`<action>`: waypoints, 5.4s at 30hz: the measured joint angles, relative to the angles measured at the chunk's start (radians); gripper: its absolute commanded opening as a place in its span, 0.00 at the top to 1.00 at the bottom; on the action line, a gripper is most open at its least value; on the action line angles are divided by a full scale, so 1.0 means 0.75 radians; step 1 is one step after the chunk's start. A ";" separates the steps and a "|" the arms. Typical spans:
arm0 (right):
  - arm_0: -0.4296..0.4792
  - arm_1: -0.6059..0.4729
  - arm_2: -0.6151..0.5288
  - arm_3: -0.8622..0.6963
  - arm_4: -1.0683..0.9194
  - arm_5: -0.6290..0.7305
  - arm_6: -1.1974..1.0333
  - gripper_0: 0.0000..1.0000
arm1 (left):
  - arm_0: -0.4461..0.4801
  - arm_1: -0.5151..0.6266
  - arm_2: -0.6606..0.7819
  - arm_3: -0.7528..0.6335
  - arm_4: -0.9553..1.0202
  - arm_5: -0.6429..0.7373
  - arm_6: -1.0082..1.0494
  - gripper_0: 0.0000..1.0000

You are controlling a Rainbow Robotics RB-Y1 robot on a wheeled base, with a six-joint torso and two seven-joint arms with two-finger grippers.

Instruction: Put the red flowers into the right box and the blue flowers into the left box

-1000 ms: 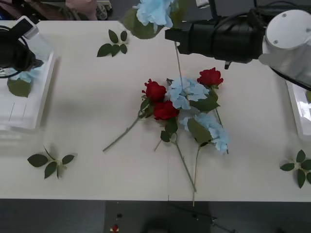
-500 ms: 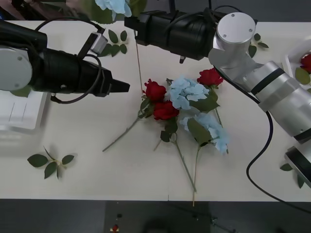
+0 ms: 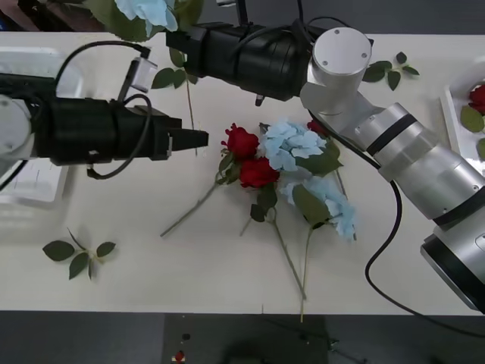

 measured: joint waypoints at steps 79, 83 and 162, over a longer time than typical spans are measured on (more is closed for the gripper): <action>-0.152 -0.660 0.641 0.190 0.785 0.515 -1.160 0.38 | 0.717 0.866 0.370 0.425 -1.293 -0.238 -0.305 0.51; -0.152 -0.660 0.786 0.244 0.845 0.348 -1.160 0.39 | 0.700 0.866 0.370 0.430 -1.293 -0.238 -0.305 0.12; -0.279 -0.333 0.925 0.565 1.122 0.367 -1.084 0.39 | -0.689 -0.548 -0.885 0.967 -1.135 -0.143 0.397 0.63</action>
